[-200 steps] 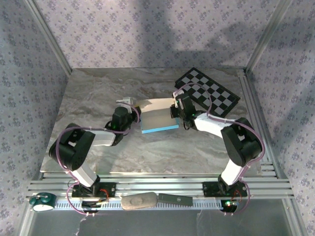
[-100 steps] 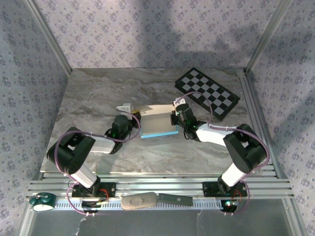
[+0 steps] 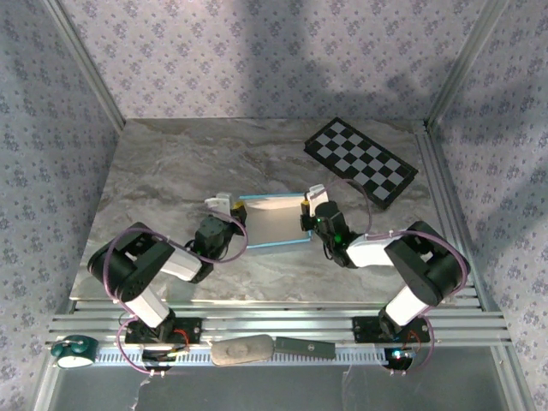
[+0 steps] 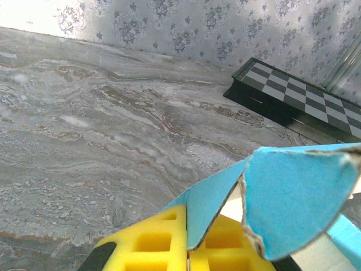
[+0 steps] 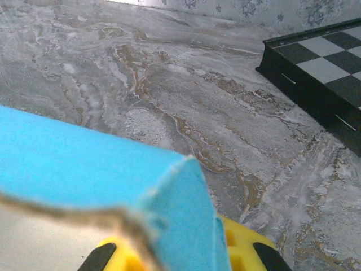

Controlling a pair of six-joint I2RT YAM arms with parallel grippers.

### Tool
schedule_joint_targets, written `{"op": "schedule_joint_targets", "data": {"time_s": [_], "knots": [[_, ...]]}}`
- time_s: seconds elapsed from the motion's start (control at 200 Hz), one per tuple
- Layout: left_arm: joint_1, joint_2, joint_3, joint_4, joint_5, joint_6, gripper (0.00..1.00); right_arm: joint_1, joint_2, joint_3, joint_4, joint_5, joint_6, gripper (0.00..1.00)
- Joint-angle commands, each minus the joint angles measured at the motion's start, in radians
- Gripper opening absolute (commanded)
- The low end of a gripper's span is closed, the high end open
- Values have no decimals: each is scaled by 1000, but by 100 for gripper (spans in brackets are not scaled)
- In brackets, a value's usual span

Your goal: Fold the paper box

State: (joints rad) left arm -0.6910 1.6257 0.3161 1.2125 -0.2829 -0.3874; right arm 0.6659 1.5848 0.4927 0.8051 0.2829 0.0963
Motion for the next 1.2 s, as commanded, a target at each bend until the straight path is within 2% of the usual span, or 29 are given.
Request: {"op": "schedule_joint_targets", "data": {"time_s": [0.0,0.2,0.415,0.73,0.885,1.014,1.079,1.194], "knots": [[-35,26,-28,7,-6,18,7,22,20,-35,66,-23,-44,0],[-55,39,-48,15,-31,6,11,46,36,-71,114,8,-66,0],[-58,13,-68,-25,-4,-36,24,59,46,-101,161,31,-84,0],[-59,-233,-83,-293,55,-127,36,77,37,-126,189,86,-109,0],[-59,-380,-90,-463,110,-181,38,85,58,-115,203,102,-109,0],[-59,-524,-108,-633,134,-294,43,87,72,-114,214,105,-107,0],[-54,-617,-73,-837,127,-411,50,87,74,-113,217,105,-109,0],[-56,-789,21,-1173,125,-627,46,88,72,-113,218,102,-109,0]]}}
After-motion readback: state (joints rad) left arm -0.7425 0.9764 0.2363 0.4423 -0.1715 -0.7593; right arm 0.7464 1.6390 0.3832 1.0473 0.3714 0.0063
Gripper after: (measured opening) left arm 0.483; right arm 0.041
